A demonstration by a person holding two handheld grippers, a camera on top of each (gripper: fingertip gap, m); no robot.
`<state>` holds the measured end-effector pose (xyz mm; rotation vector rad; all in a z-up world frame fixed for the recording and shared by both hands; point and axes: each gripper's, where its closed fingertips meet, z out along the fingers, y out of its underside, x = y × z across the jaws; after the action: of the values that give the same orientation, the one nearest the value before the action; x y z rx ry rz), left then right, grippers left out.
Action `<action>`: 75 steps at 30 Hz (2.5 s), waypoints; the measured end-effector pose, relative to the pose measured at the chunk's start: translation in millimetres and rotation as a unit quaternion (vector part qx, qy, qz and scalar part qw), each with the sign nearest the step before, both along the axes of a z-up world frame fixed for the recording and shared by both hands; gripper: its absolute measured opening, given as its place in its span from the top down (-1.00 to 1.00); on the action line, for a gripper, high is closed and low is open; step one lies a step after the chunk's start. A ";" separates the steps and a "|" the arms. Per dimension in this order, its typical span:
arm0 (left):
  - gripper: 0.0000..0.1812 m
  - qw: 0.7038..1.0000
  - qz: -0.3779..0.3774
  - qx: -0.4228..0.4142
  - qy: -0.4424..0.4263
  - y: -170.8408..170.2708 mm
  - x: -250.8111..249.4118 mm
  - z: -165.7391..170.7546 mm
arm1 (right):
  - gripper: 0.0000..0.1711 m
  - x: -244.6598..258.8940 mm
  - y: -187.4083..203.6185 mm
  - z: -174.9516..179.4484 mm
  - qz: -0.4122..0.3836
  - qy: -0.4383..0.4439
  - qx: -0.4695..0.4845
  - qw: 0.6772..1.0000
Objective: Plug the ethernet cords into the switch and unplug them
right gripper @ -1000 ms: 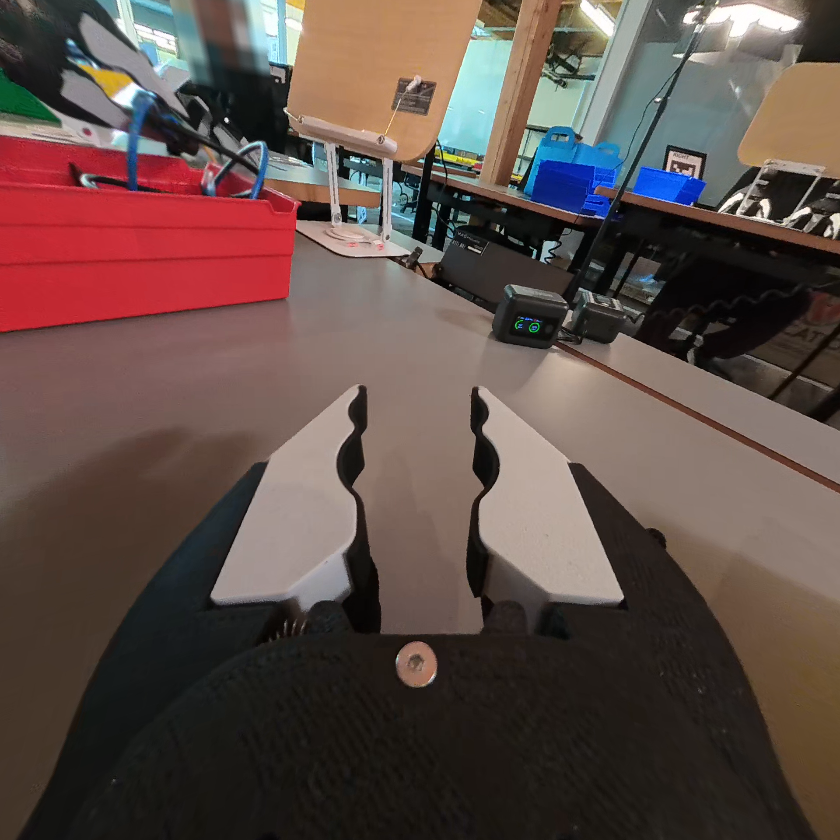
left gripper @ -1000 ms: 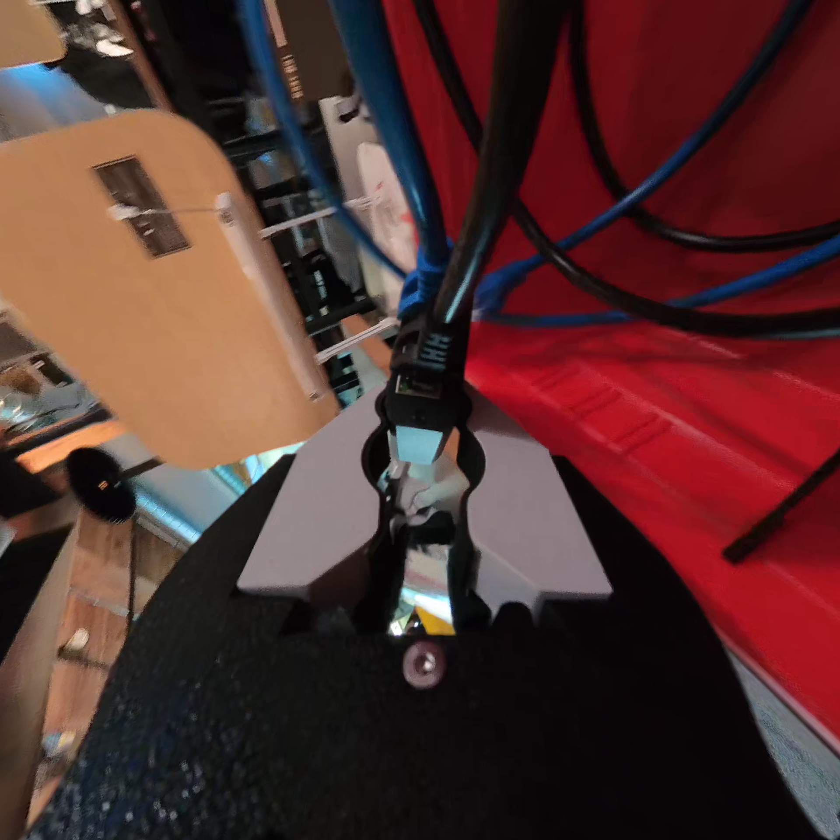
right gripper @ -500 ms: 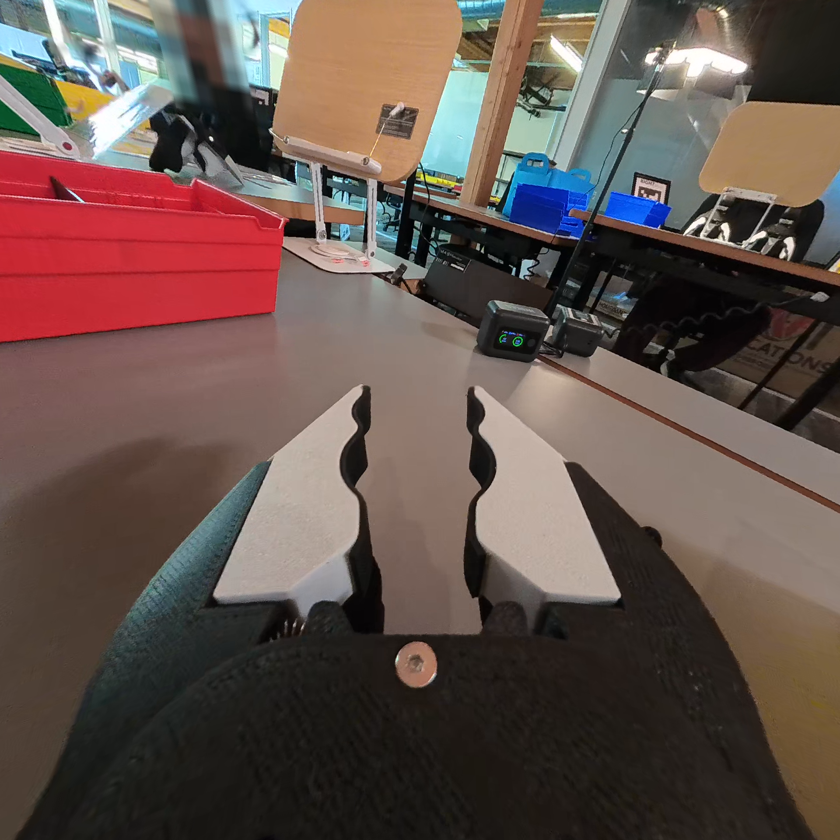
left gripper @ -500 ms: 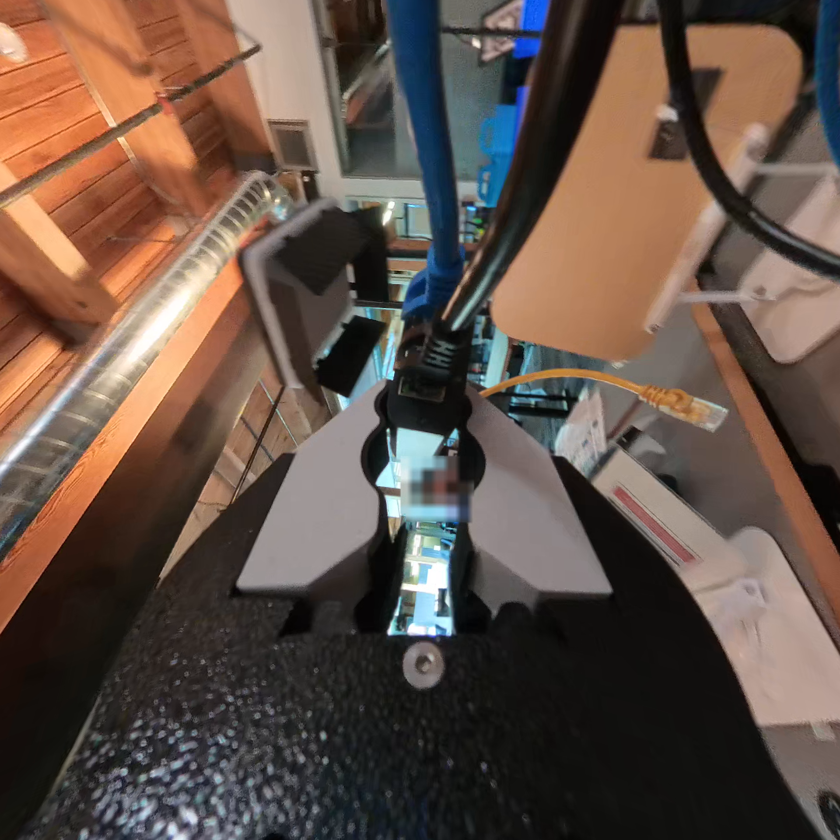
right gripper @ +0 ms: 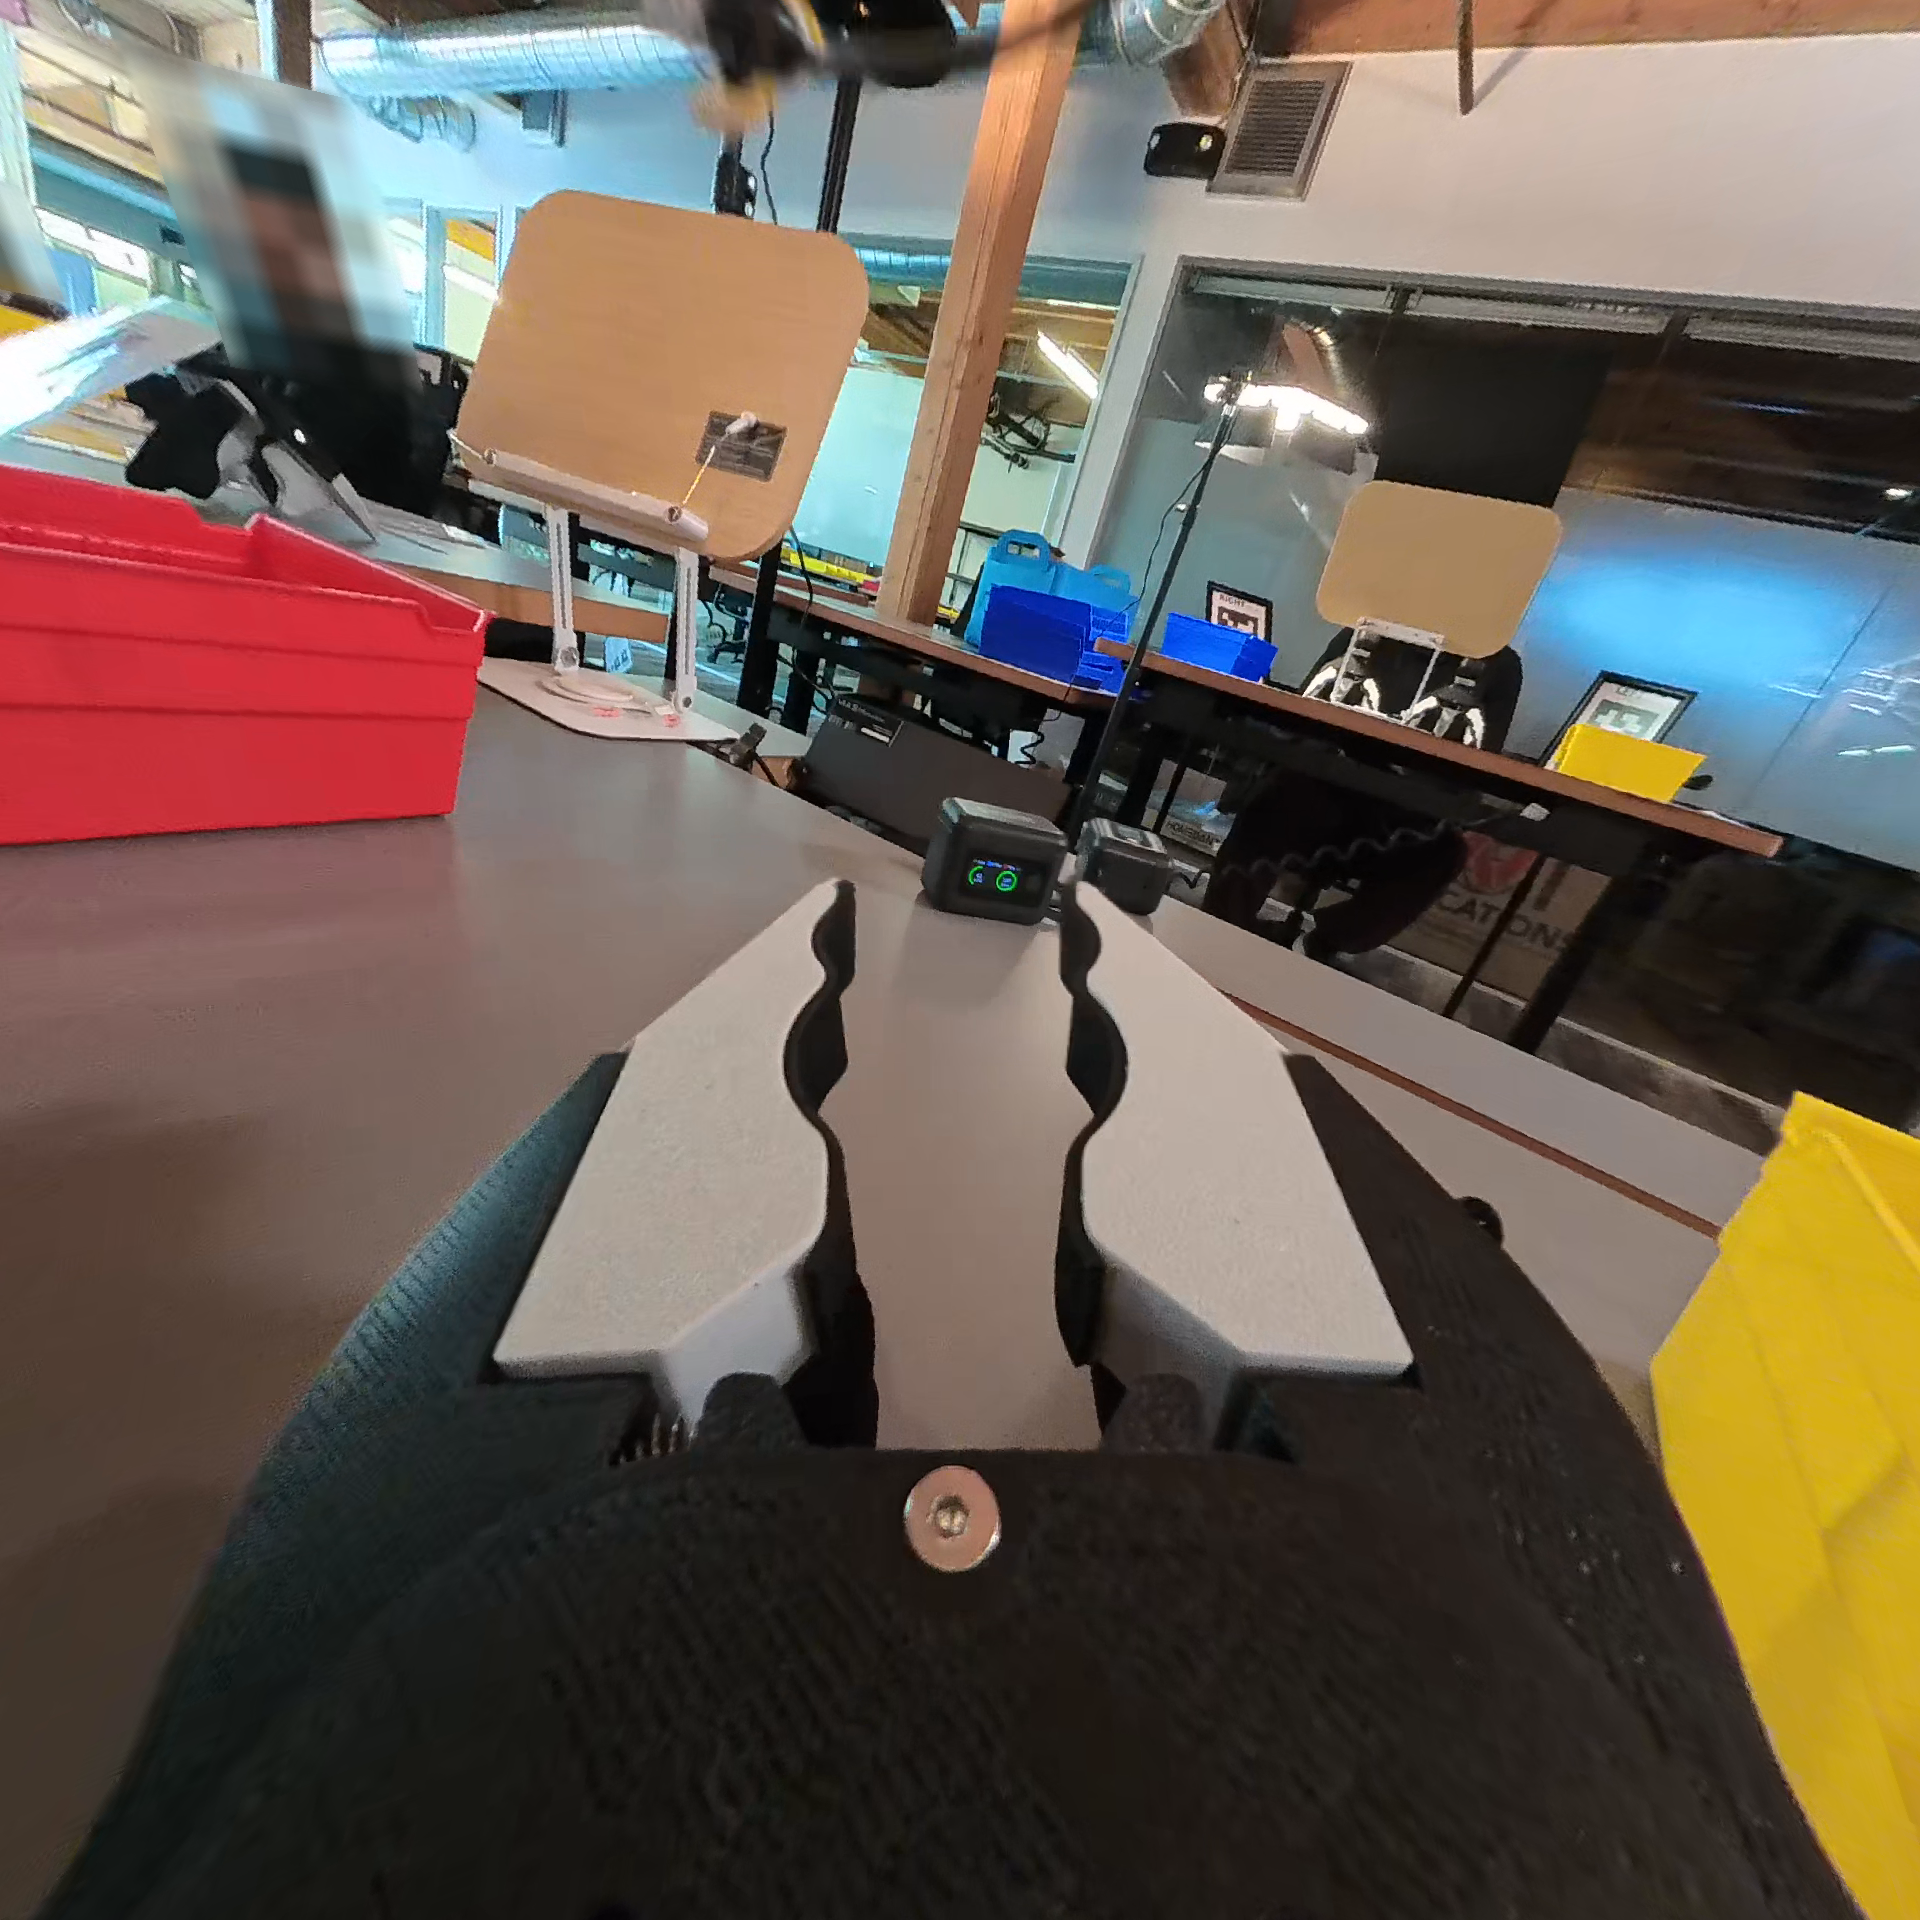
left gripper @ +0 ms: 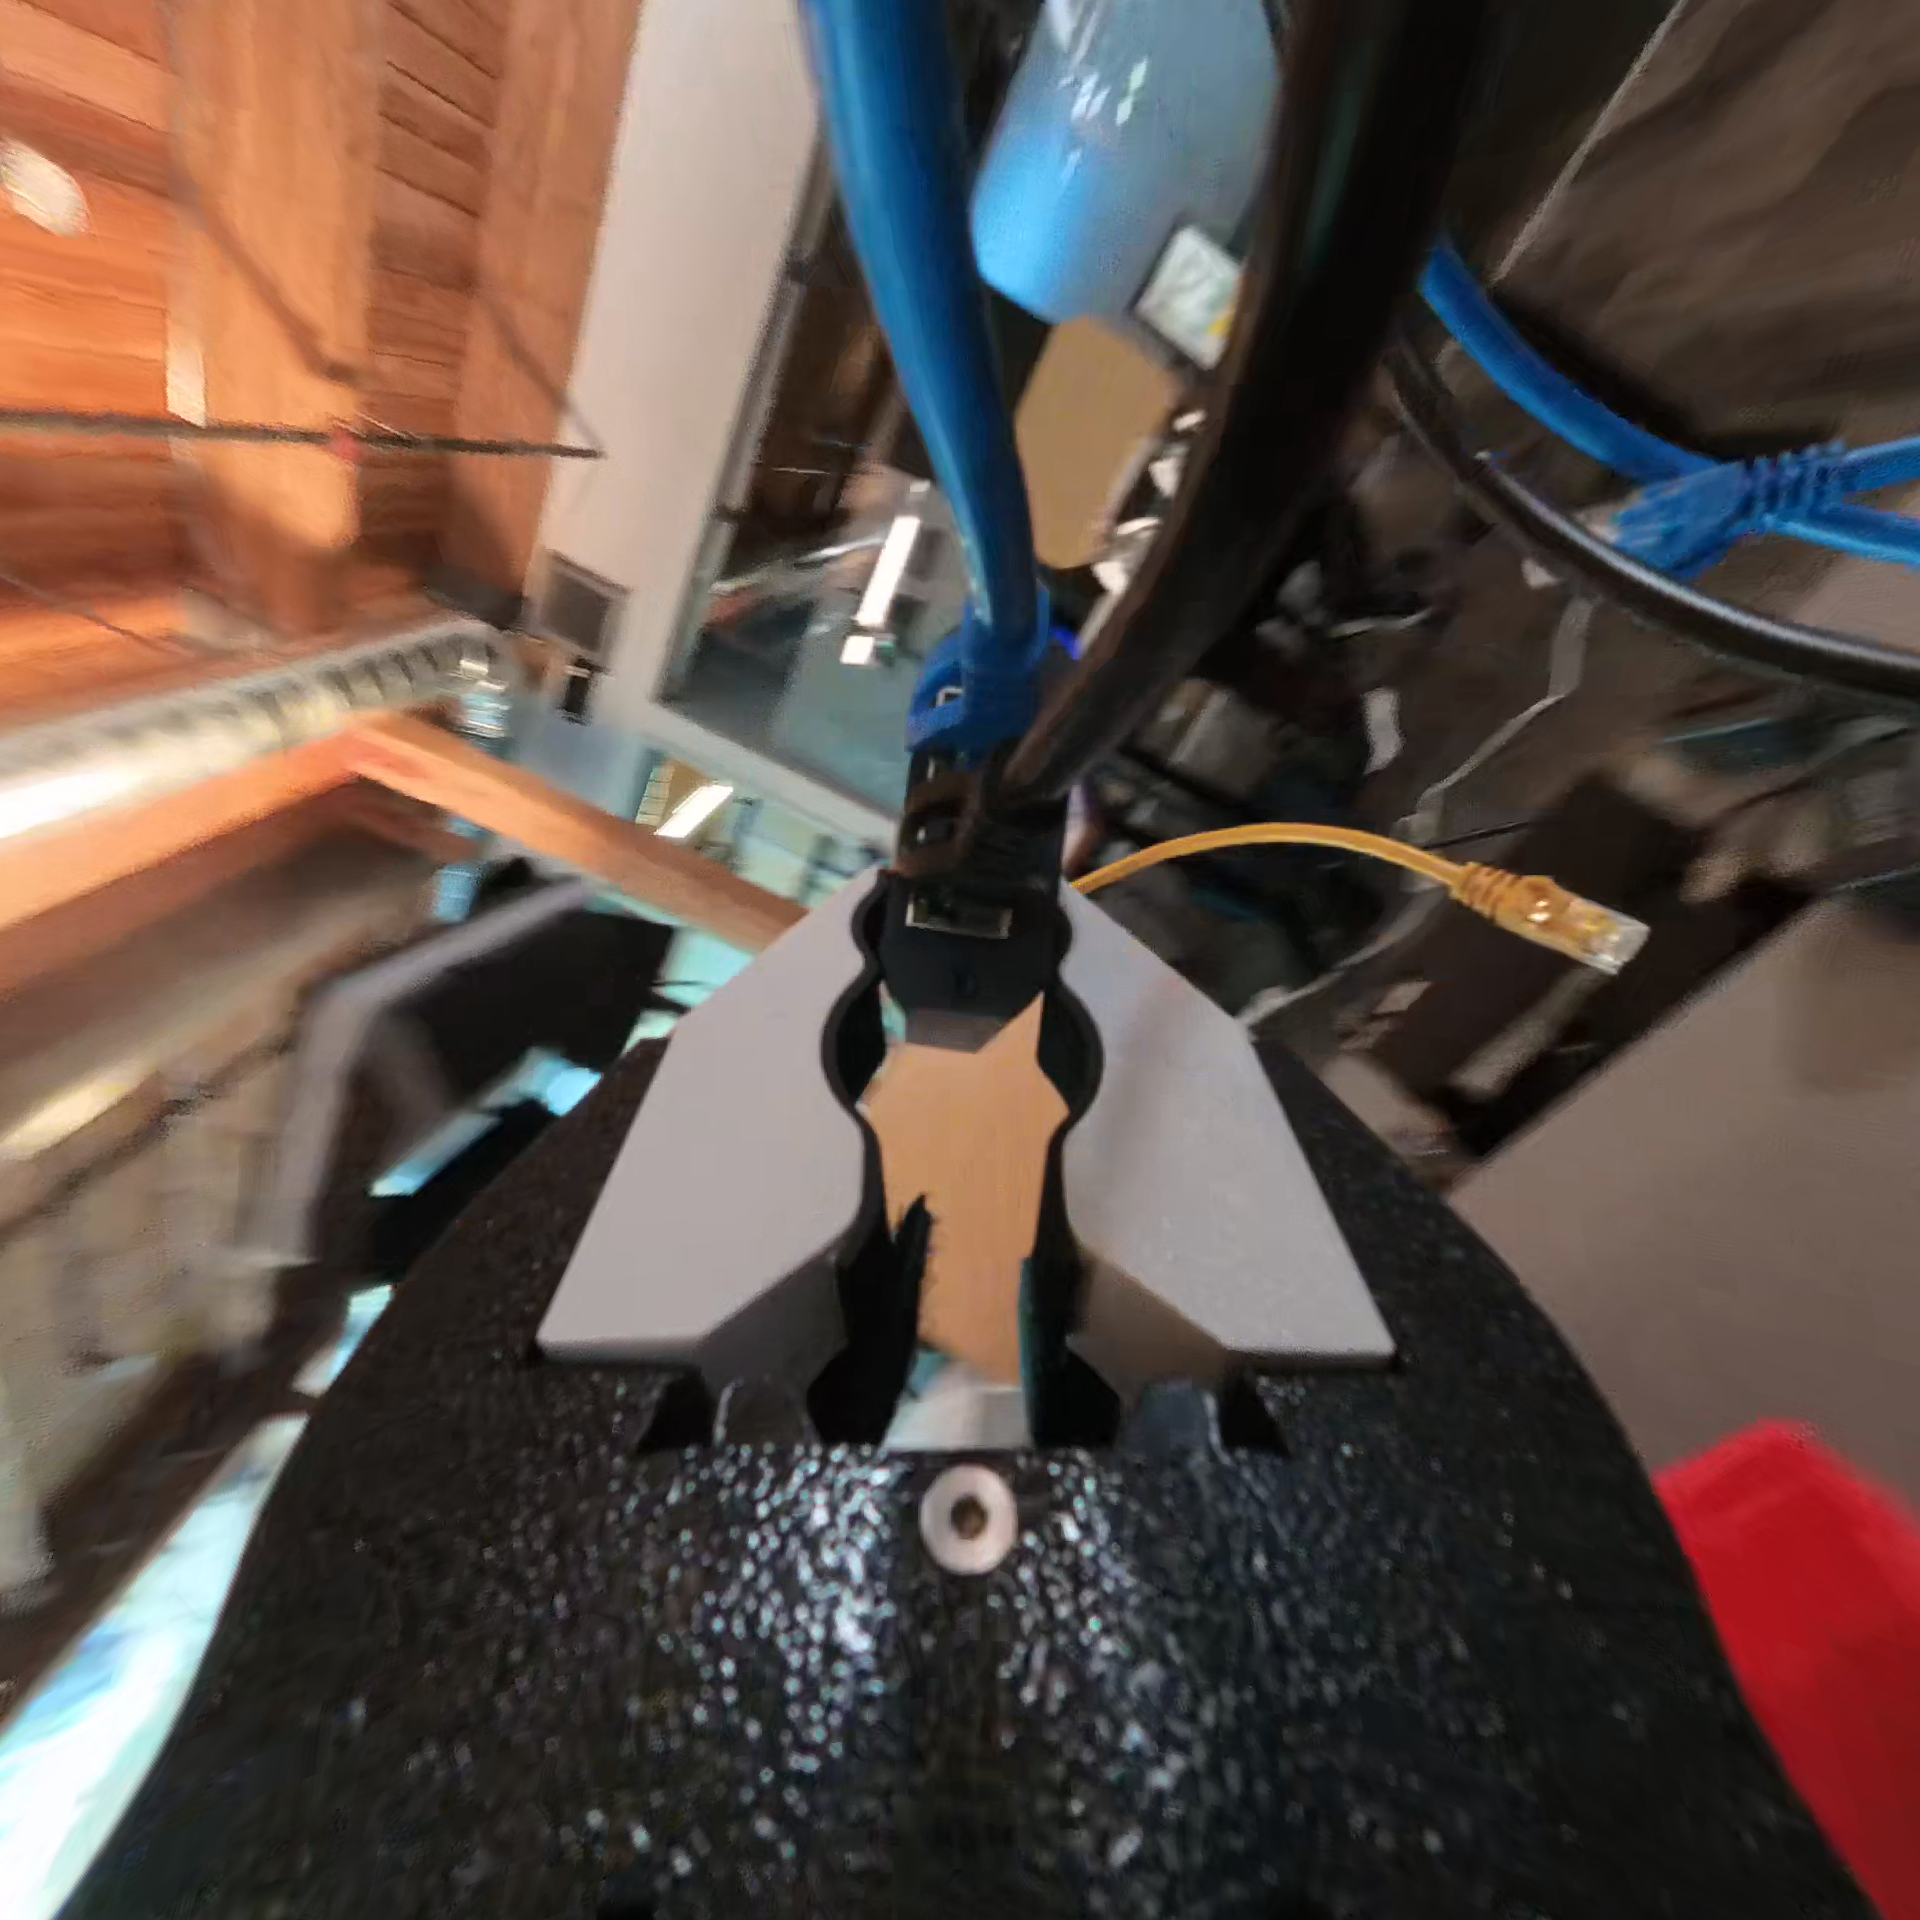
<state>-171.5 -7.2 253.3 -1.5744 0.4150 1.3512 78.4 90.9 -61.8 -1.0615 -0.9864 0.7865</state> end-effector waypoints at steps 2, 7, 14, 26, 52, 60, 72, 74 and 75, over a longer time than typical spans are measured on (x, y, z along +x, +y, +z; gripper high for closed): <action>0.75 0.996 -0.027 -0.008 -0.083 26.7 7.5 -61.7 | 0.55 -0.1 -1.4 0.5 -0.003 -0.003 0.011 1.000; 0.74 0.987 -0.043 -0.034 -0.154 78.7 52.0 -185.3 | 0.56 9.5 -0.3 13.0 -0.019 0.033 0.029 0.999; 0.75 0.993 -0.043 -0.083 -0.076 114.8 85.2 -305.1 | 0.60 30.3 22.1 28.0 -0.070 0.083 0.043 0.993; 0.75 0.975 0.020 -0.219 -0.040 105.7 44.7 -390.3 | 0.57 55.0 42.7 43.4 -0.156 0.099 0.058 0.981; 0.75 0.940 -0.015 -0.341 -0.014 90.6 69.0 -425.0 | 0.15 -75.7 -17.1 -19.9 -0.045 -0.285 0.506 0.813; 0.76 0.936 -0.135 -0.317 -0.069 93.4 102.2 -423.2 | 0.77 -53.2 30.8 -15.0 -0.064 -0.279 0.426 0.859; 0.76 0.896 -0.366 -0.226 -0.110 92.5 153.9 -411.5 | 0.68 -11.8 61.0 -22.3 0.024 -0.259 0.270 0.927; 0.76 0.912 -0.333 -0.218 -0.094 93.8 144.4 -402.2 | 0.48 -7.3 57.5 -16.9 0.036 -0.255 0.241 0.936; 0.76 0.921 -0.311 -0.219 -0.082 93.2 136.5 -399.4 | 0.39 -4.6 55.3 -10.8 0.040 -0.244 0.227 0.942</action>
<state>-35.0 86.0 -146.1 -1.6891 1.0658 0.6522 73.7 146.2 -72.6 -0.8230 -1.5548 0.3263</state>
